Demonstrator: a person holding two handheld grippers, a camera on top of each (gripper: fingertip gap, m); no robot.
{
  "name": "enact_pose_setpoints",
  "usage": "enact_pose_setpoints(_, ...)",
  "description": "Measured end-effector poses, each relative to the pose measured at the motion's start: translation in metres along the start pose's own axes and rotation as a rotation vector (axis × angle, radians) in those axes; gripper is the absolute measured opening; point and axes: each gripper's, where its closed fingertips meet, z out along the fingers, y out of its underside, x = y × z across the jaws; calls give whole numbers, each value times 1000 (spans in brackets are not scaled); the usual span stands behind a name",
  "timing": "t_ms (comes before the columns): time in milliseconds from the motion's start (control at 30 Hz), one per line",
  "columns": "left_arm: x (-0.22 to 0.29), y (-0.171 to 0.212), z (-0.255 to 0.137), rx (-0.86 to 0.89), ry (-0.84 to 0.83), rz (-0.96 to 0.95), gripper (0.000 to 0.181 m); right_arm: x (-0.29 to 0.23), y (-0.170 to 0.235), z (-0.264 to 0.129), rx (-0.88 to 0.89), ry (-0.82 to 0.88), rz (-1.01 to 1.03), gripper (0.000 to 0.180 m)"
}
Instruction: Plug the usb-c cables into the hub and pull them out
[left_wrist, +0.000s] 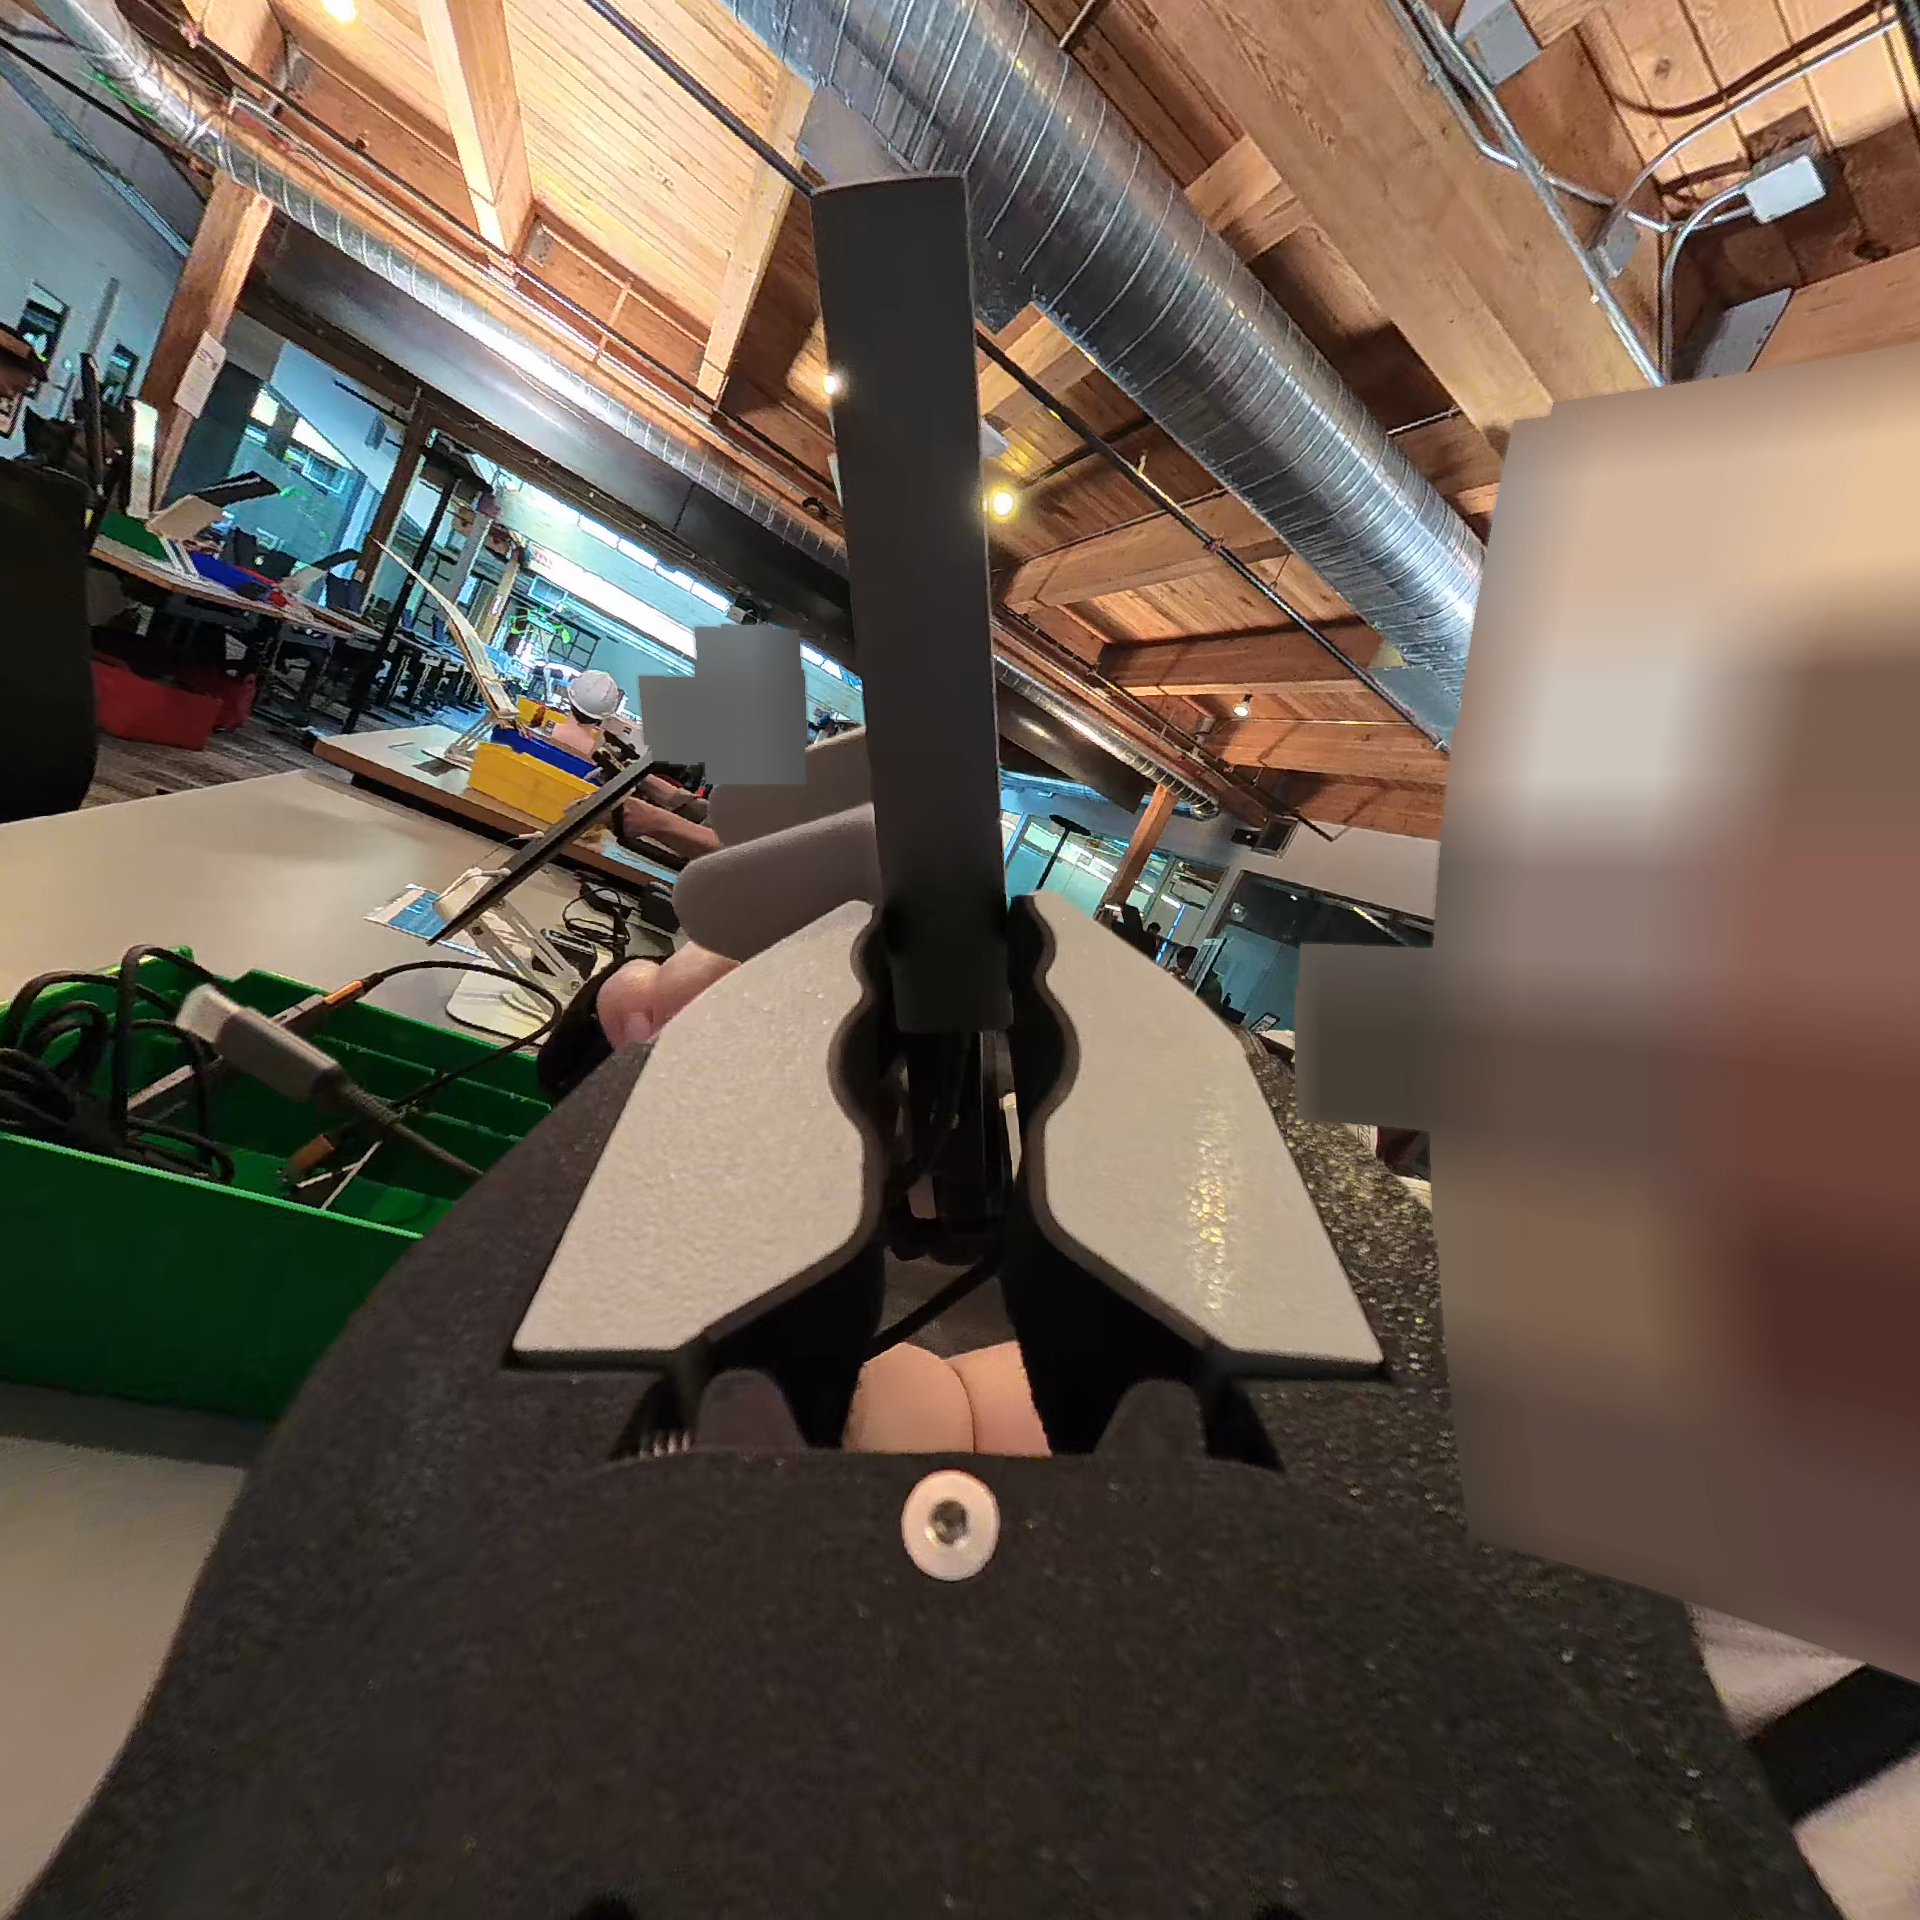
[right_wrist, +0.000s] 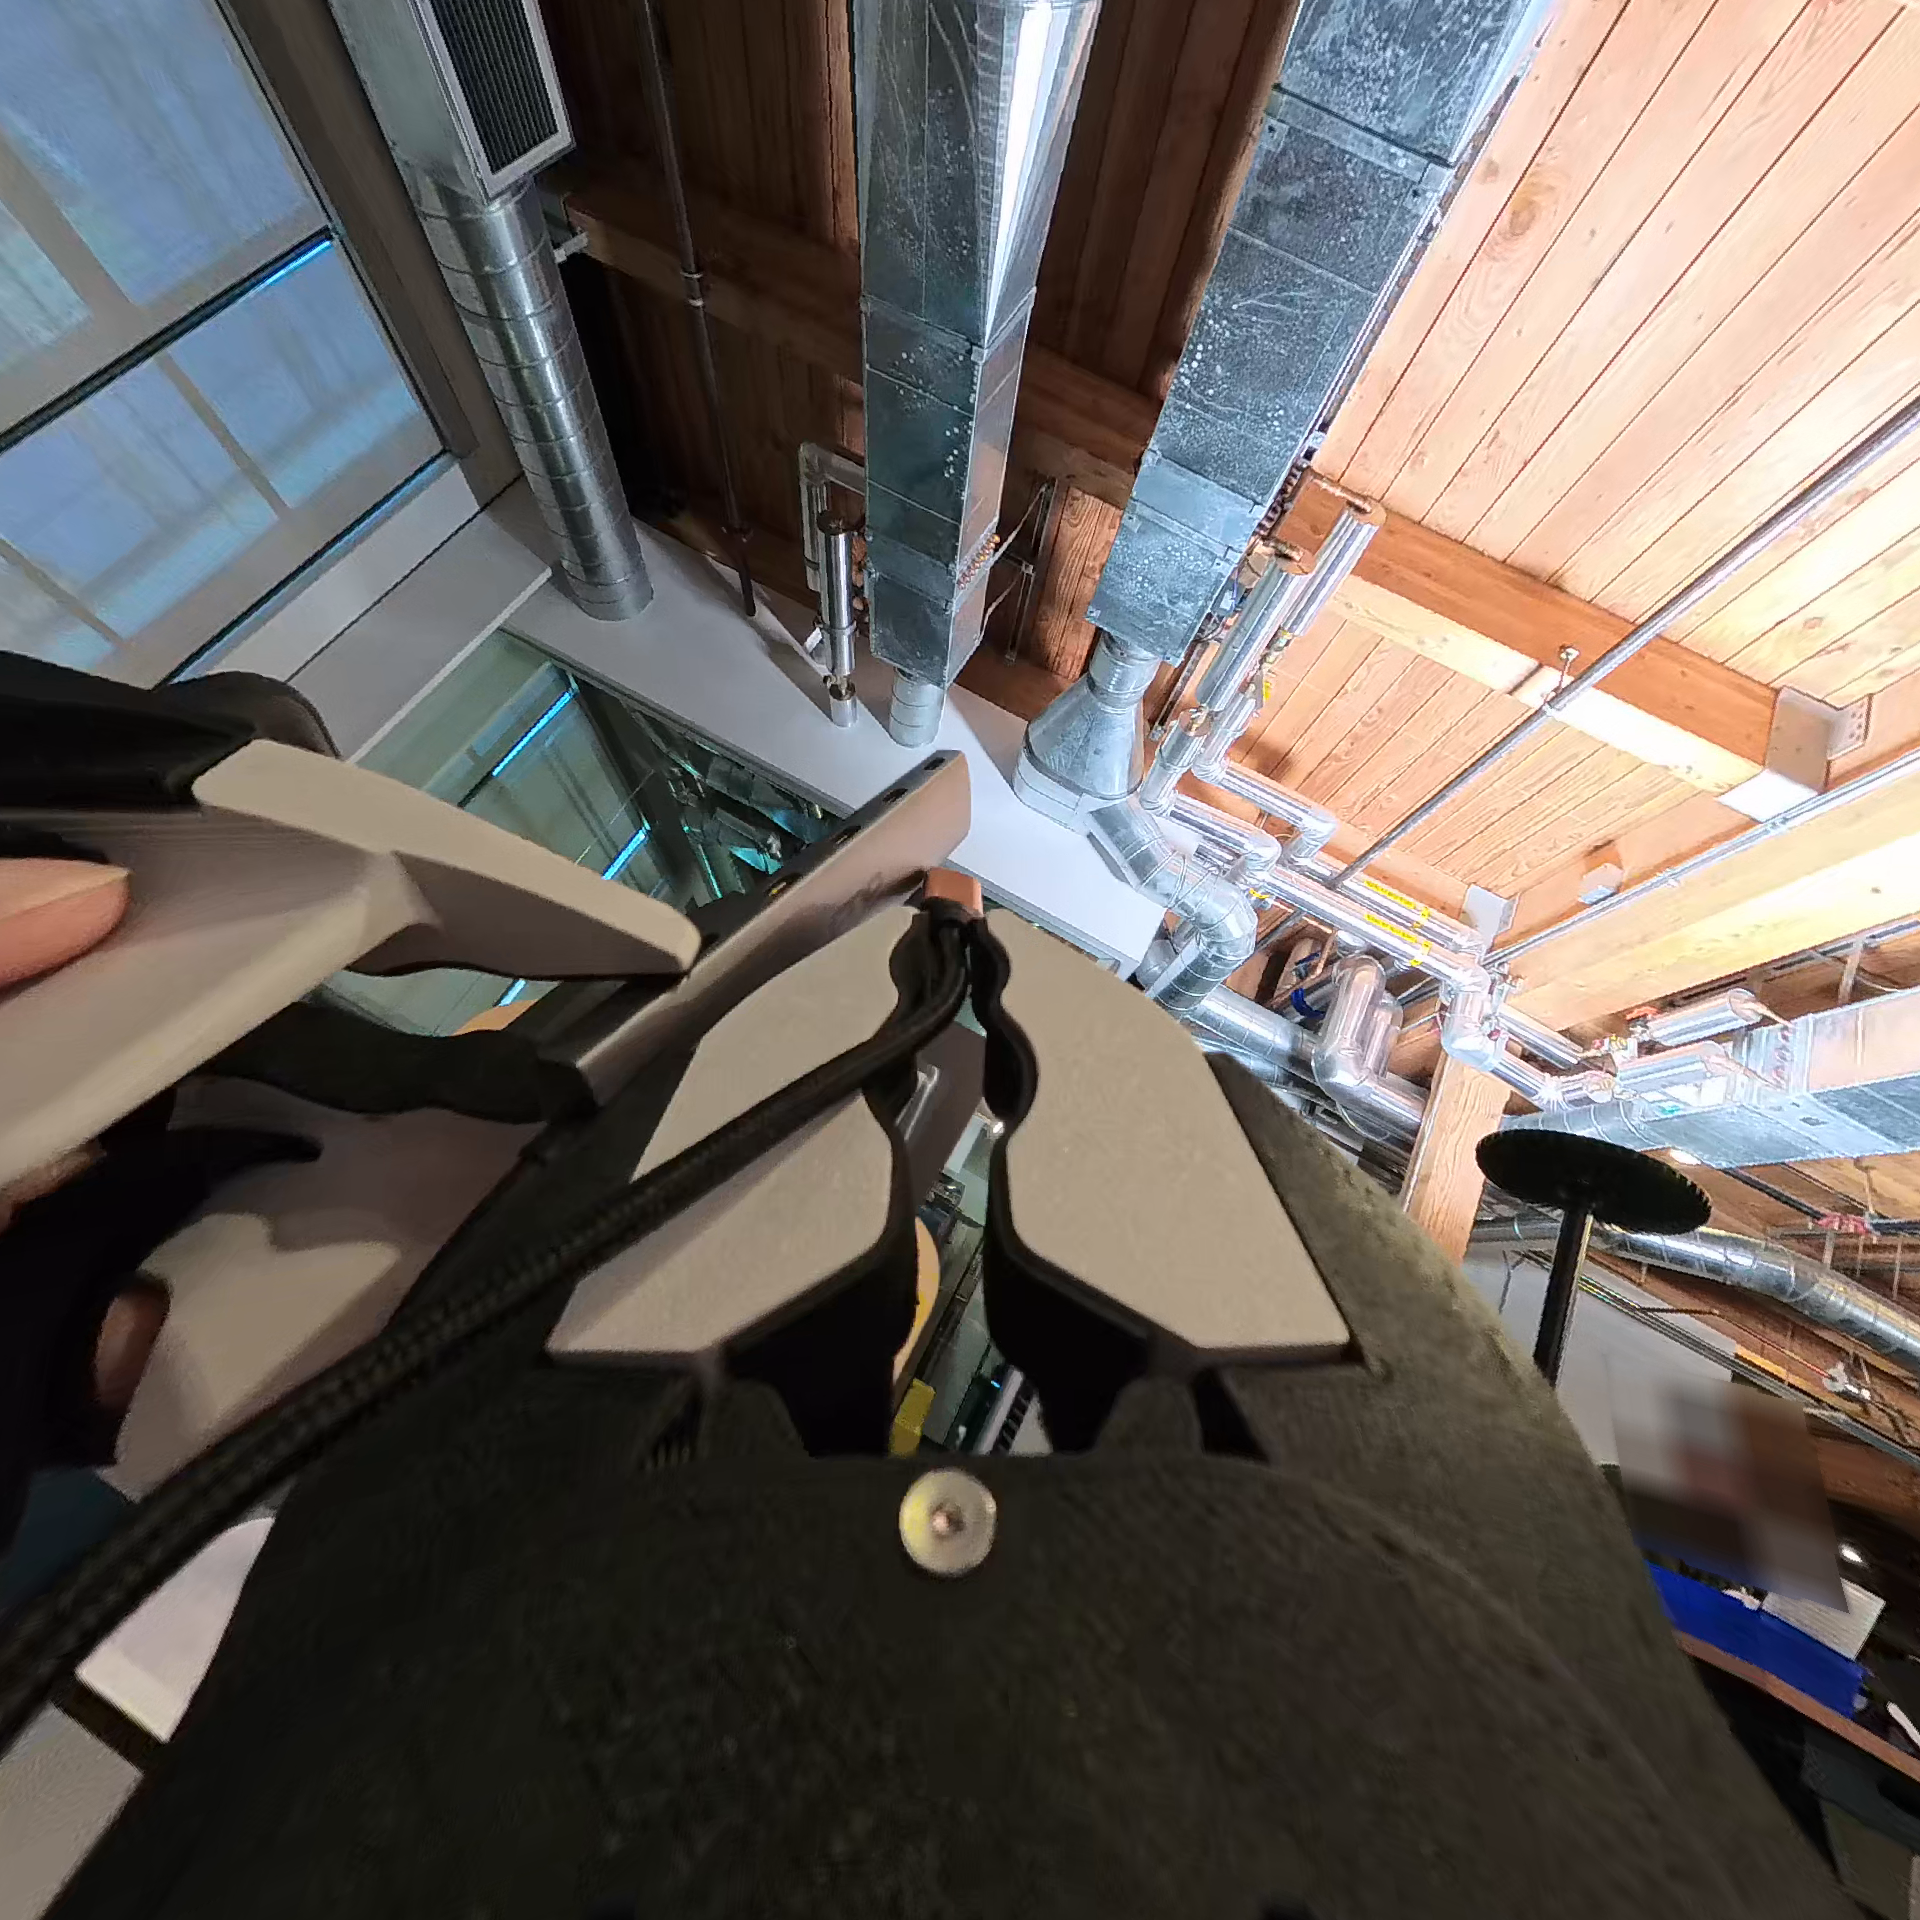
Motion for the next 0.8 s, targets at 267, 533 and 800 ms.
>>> enact_pose_setpoints(267, 5, 5, 3, -47, 9, 55, 22, -5, -7, -3, 58, -30, 29, 7)
enact_pose_setpoints(533, -17, 2, -10, -140, -210, 246, 22, -2, 0, 2, 26, -54, -90, 7)
enact_pose_setpoints(800, -46, -39, -73, -222, -715, 620, 22, -26, -23, -20, -79, -585, -333, 7)
